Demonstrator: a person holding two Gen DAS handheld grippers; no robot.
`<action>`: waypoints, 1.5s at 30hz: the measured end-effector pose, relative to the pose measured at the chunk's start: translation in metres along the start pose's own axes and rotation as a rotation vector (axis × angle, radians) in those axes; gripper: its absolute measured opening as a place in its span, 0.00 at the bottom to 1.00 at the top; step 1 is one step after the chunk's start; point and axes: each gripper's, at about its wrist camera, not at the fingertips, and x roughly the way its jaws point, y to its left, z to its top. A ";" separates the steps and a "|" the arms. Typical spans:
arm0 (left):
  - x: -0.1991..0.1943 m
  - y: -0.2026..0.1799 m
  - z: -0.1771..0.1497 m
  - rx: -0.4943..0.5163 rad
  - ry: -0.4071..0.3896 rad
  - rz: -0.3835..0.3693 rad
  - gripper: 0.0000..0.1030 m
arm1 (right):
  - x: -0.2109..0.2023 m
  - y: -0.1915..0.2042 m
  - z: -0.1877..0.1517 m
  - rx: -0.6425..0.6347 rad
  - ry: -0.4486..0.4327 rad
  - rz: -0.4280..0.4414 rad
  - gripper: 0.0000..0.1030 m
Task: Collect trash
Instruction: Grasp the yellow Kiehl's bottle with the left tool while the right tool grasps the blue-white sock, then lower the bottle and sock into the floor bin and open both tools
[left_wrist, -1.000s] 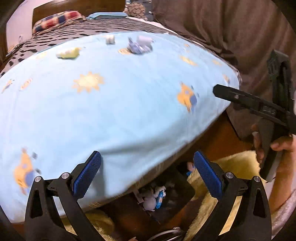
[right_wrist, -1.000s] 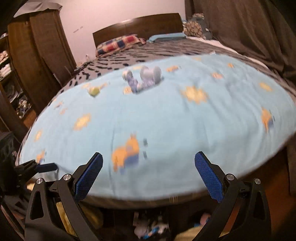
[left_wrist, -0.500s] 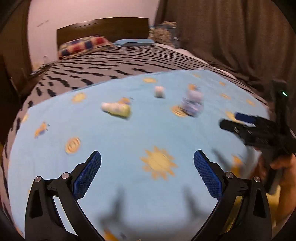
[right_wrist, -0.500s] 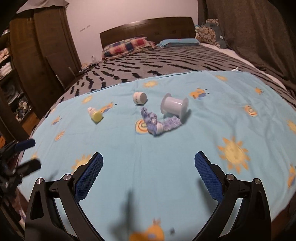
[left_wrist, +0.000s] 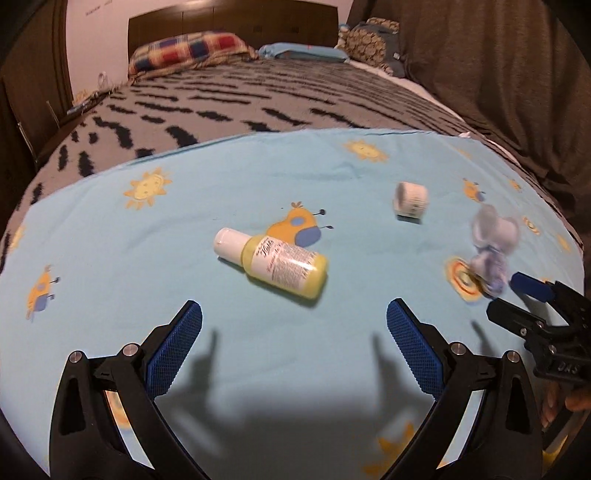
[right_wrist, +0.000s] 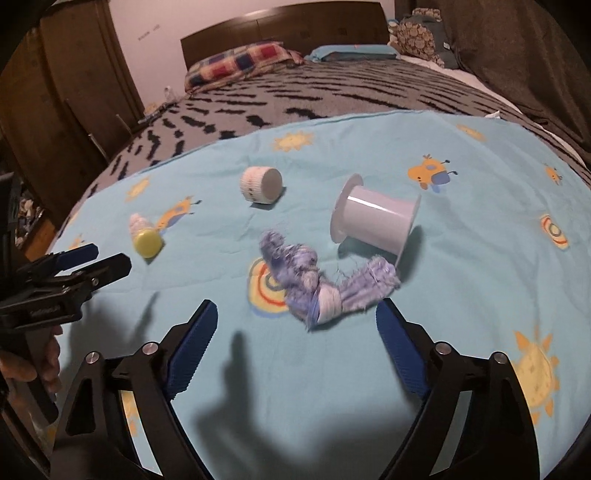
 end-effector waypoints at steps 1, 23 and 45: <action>0.007 0.001 0.003 0.002 0.005 0.005 0.92 | 0.004 0.000 0.001 0.001 0.007 -0.003 0.83; 0.042 0.006 0.016 0.029 0.038 0.018 0.76 | 0.004 -0.006 0.001 -0.016 -0.030 -0.001 0.37; -0.105 -0.089 -0.146 0.104 0.015 -0.143 0.76 | -0.131 -0.011 -0.134 -0.054 -0.066 0.004 0.37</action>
